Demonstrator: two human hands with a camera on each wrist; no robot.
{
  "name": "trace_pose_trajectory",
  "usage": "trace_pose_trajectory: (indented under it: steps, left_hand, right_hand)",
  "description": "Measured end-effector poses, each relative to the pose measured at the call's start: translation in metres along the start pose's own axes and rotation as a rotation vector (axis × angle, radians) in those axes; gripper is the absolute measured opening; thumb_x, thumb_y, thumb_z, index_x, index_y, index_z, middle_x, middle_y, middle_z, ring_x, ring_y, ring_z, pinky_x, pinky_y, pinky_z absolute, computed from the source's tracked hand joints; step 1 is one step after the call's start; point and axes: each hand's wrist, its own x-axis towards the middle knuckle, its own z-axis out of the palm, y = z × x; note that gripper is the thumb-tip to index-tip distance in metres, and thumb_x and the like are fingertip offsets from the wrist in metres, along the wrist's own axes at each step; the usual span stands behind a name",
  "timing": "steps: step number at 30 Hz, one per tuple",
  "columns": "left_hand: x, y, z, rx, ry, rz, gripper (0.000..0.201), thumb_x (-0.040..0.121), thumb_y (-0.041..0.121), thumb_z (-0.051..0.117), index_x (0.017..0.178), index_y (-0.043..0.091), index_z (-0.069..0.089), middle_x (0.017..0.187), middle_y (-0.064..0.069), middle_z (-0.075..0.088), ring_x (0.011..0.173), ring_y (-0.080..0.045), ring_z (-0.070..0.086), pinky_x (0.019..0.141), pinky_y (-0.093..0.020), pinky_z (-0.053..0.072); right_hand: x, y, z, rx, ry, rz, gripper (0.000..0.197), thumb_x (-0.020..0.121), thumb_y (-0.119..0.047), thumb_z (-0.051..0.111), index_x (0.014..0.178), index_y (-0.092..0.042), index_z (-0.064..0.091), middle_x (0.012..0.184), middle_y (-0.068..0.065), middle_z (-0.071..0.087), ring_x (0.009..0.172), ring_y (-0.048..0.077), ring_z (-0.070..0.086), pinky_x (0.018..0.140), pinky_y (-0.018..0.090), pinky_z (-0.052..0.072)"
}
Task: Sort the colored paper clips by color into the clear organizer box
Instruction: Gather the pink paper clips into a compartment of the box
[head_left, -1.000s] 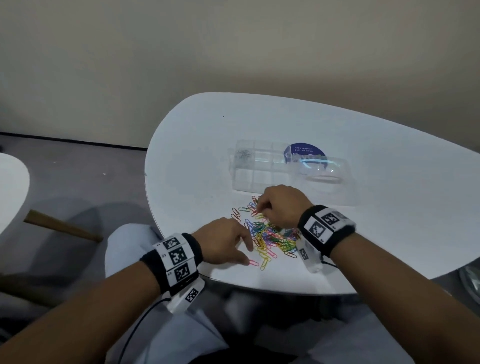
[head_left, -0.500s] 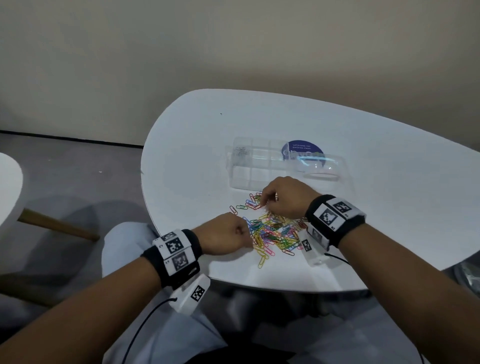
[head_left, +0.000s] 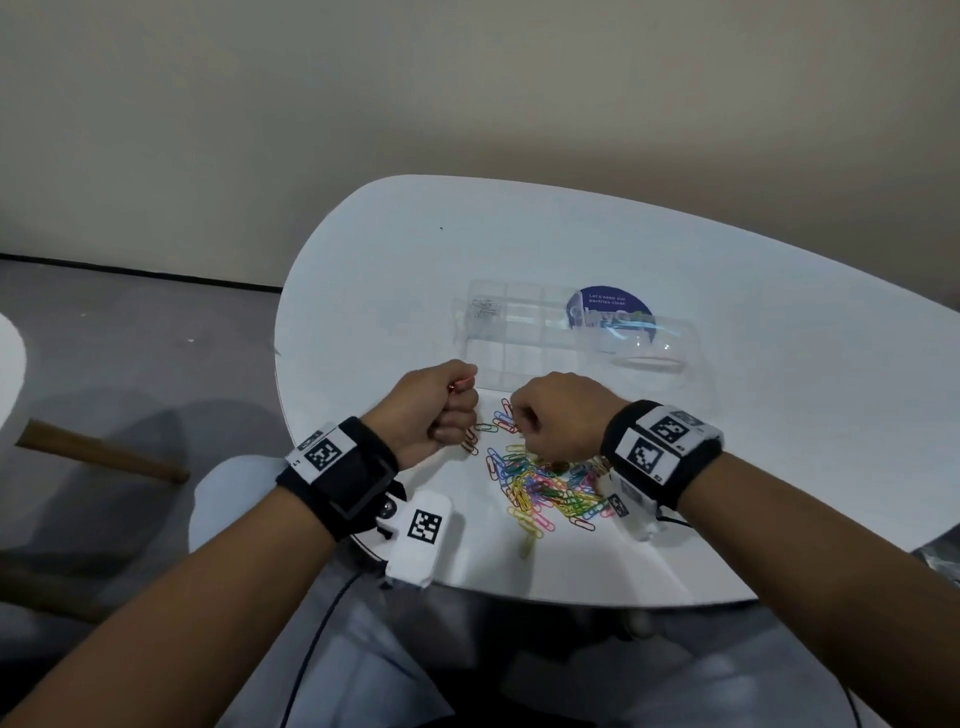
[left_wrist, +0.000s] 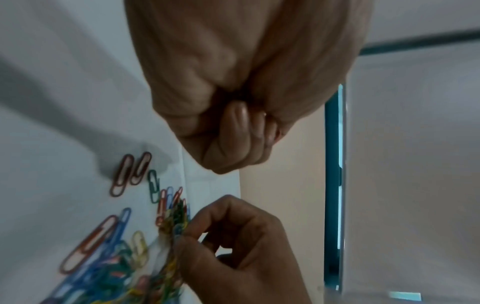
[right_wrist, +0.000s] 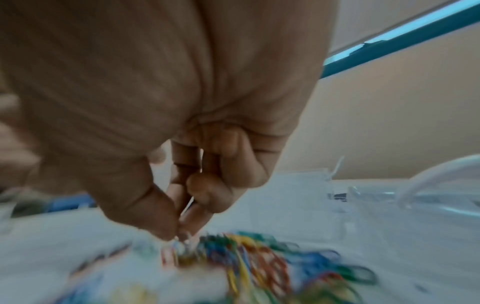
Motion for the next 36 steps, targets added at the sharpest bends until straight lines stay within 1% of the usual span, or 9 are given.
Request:
trace_pose_trajectory:
  steps: [5,8,13,18,22,25,30,34,36]
  left_hand:
    - [0.007,0.016,-0.01,-0.209,0.014,0.019,0.03,0.096,0.015,0.047,0.069,0.017,0.036,0.055,0.004,0.038,0.04,-0.006,0.029,0.033,-0.014,0.021]
    - [0.013,0.022,-0.01,-0.213,0.046,0.044,0.022,0.096,0.01,0.05,0.076,0.014,0.043,0.061,0.001,0.049,0.043,-0.005,0.038,0.035,-0.013,0.027]
    - [0.027,0.033,0.004,-0.182,0.186,0.194,0.014,0.098,0.002,0.044,0.094,0.008,0.055,0.069,-0.003,0.053,0.048,-0.007,0.044,0.04,-0.015,0.034]
    - [0.045,0.051,0.03,-0.206,0.25,0.34,0.019,0.093,0.002,0.042,0.085,0.007,0.058,0.064,-0.003,0.051,0.051,-0.012,0.039,0.046,-0.02,0.032]
    - [0.061,0.054,0.041,-0.154,0.292,0.401,0.018,0.088,0.006,0.048,0.076,0.008,0.06,0.064,-0.005,0.063,0.06,-0.019,0.058,0.059,-0.025,0.043]
    - [0.065,0.049,0.039,-0.082,0.306,0.415,0.02,0.089,0.011,0.046,0.075,0.011,0.06,0.07,-0.007,0.07,0.076,-0.021,0.068,0.064,-0.023,0.043]
    - [0.058,0.046,0.034,0.014,0.301,0.479,0.023,0.096,0.019,0.042,0.09,0.013,0.063,0.085,-0.01,0.075,0.087,-0.019,0.071,0.067,-0.021,0.044]
    - [0.05,0.05,0.032,0.115,0.268,0.471,0.029,0.101,0.03,0.039,0.111,0.019,0.065,0.103,-0.005,0.075,0.103,-0.019,0.069,0.08,-0.025,0.044]
    - [0.044,0.052,0.033,0.196,0.239,0.48,0.036,0.103,0.034,0.034,0.124,0.023,0.061,0.115,-0.001,0.071,0.109,-0.017,0.065,0.078,-0.018,0.045]
  right_hand:
    - [0.027,0.008,-0.043,0.427,0.328,-0.027,0.018,0.082,-0.009,0.059,0.089,-0.02,0.071,0.079,-0.006,0.065,0.063,0.001,0.055,0.064,0.02,0.048]
    - [0.055,0.011,-0.072,0.547,0.48,0.038,0.012,0.081,-0.006,0.066,0.086,-0.014,0.072,0.073,-0.005,0.062,0.062,0.003,0.052,0.064,0.021,0.045]
    - [0.083,0.023,-0.078,0.708,0.541,0.187,0.01,0.082,-0.015,0.073,0.076,-0.017,0.065,0.067,-0.008,0.057,0.066,0.014,0.057,0.072,0.035,0.054]
    - [0.057,0.036,-0.059,0.694,0.642,0.243,0.011,0.084,-0.022,0.073,0.084,-0.011,0.071,0.078,0.004,0.068,0.071,0.014,0.059,0.067,0.025,0.048]
    - [0.026,0.05,-0.038,0.676,0.641,0.249,0.012,0.086,-0.021,0.072,0.084,-0.009,0.071,0.087,0.011,0.071,0.074,0.013,0.058,0.06,0.01,0.041]
    - [0.008,0.062,-0.03,0.697,0.638,0.279,0.013,0.087,-0.02,0.071,0.086,-0.008,0.071,0.086,0.005,0.07,0.073,0.008,0.056,0.064,0.012,0.041]
    - [-0.006,0.071,-0.026,0.774,0.672,0.296,0.008,0.087,-0.019,0.071,0.084,-0.012,0.071,0.077,-0.004,0.065,0.062,0.004,0.055,0.07,0.023,0.045]
    - [-0.008,0.067,-0.026,0.806,0.684,0.282,0.009,0.088,-0.02,0.071,0.086,-0.011,0.072,0.082,0.003,0.068,0.063,0.008,0.056,0.072,0.029,0.049]
    - [-0.007,0.065,-0.026,0.804,0.687,0.272,0.01,0.088,-0.02,0.071,0.087,-0.01,0.072,0.082,0.004,0.068,0.063,0.009,0.056,0.073,0.029,0.049]
